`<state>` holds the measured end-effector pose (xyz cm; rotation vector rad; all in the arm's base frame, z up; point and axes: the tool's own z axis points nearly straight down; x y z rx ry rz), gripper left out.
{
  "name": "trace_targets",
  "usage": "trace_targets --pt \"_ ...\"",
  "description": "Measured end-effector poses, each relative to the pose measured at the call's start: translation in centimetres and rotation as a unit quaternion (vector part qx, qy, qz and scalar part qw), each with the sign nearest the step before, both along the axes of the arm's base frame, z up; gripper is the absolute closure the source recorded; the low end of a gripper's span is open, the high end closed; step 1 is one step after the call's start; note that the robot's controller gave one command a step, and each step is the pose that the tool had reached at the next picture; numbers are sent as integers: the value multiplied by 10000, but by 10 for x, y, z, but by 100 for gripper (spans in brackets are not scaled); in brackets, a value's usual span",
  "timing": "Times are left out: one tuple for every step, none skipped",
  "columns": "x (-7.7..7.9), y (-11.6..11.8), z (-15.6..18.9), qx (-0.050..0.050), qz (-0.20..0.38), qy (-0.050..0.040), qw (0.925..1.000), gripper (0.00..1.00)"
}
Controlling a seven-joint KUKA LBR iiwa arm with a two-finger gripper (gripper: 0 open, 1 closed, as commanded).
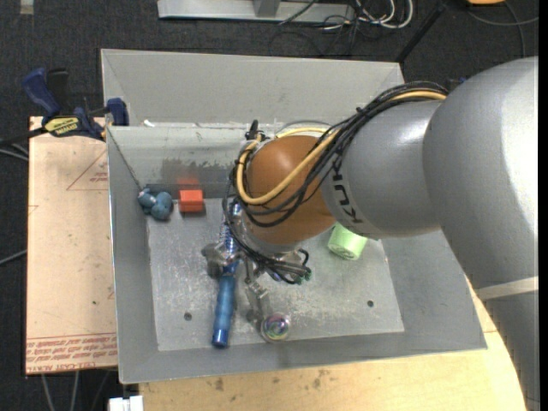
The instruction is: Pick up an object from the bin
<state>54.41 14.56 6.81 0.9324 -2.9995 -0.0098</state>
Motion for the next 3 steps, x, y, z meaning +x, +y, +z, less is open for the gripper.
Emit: trace_targets --pt "0 1 0 13 -15 1 10000 0" --pt "0 1 0 27 -29 0 10000 0" --pt "1 2 1 32 -30 -7 10000 100"
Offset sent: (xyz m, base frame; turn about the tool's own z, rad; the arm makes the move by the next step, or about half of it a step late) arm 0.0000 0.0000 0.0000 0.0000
